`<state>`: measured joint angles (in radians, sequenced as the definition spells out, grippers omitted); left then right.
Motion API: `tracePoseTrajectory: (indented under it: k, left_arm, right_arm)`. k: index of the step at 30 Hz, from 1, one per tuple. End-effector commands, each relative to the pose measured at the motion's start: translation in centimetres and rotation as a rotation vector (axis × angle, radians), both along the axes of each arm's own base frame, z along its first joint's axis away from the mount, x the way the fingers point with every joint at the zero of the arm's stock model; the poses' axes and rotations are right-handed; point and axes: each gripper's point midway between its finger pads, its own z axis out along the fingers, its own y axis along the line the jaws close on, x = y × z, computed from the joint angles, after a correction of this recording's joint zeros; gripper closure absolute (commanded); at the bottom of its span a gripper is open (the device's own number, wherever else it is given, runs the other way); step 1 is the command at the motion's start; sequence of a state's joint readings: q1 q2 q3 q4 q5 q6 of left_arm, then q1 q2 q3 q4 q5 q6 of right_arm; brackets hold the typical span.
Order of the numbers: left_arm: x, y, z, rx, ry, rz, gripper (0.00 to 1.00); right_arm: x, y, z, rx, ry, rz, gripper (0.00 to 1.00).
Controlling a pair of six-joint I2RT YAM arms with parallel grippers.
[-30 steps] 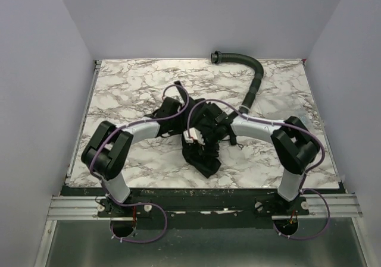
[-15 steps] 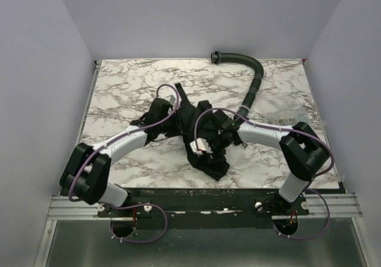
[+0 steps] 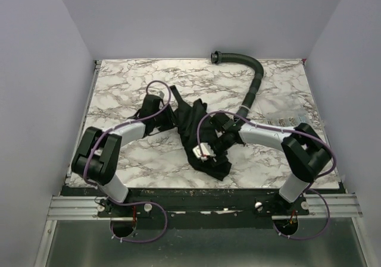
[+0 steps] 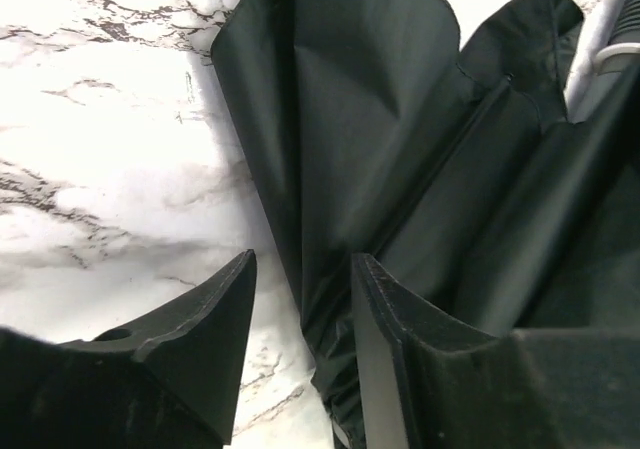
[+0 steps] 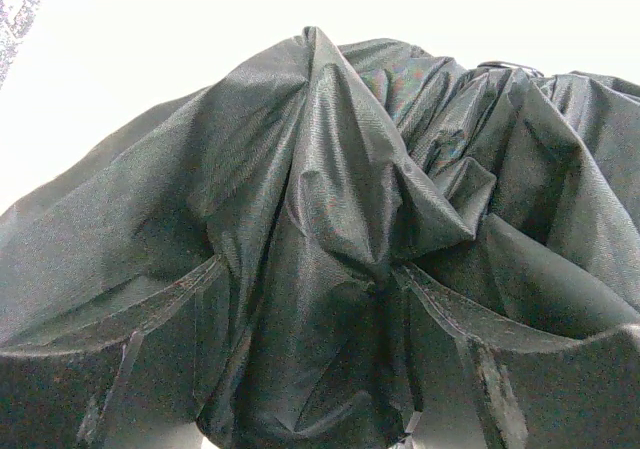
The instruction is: Put away the umbrella
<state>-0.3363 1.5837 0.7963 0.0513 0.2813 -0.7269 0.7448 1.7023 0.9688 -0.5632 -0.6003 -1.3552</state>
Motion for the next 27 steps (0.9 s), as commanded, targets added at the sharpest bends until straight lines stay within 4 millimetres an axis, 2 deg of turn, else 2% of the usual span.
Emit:
tracePoseTrajectory:
  k: [1,3,8,11,14,18,21,24,27]
  left_arm:
    - [1.1,-1.4,-0.2,-0.01,0.019,-0.016,0.59]
    - [0.4,-2.0,-1.4,-0.001,0.051,-0.034,0.61]
    - [-2.2,-5.3,-3.0,-0.047,0.128,-0.161,0.8]
    - [-5.3,-7.8,-3.8,-0.055,0.173,-0.274,0.92]
    - [-8.9,-9.1,-4.8,-0.061,0.216,-0.354,1.0]
    - [-13.7,-9.7,-6.6,-0.068,0.296,-0.427,1.0]
    - [-15.8,-10.0,-7.6,-0.067,0.322,-0.452,1.0]
    - [-16.7,-9.8,-8.2,-0.075,0.34,-0.44,1.0]
    - [-16.1,-8.8,-8.8,-0.056,0.335,-0.366,1.0]
  right_arm:
    - [-3.1,-3.6,-2.3,-0.146,0.092,0.041,0.35]
    - [-3.1,-3.5,-2.2,-0.141,0.092,0.042,0.35]
    - [-2.5,-3.1,-2.8,-0.14,0.085,0.014,0.36]
    - [-1.3,-2.7,-2.9,-0.14,0.052,-0.028,0.36]
    - [0.1,-2.1,-2.6,-0.128,0.009,-0.064,0.36]
    - [1.4,-1.1,-2.4,-0.114,-0.015,-0.086,0.36]
    - [2.5,-1.1,-2.9,-0.136,-0.045,-0.112,0.36]
    - [3.0,-1.6,-3.4,-0.157,-0.052,-0.14,0.34]
    - [1.3,-1.6,-1.7,-0.147,0.022,-0.112,0.28]
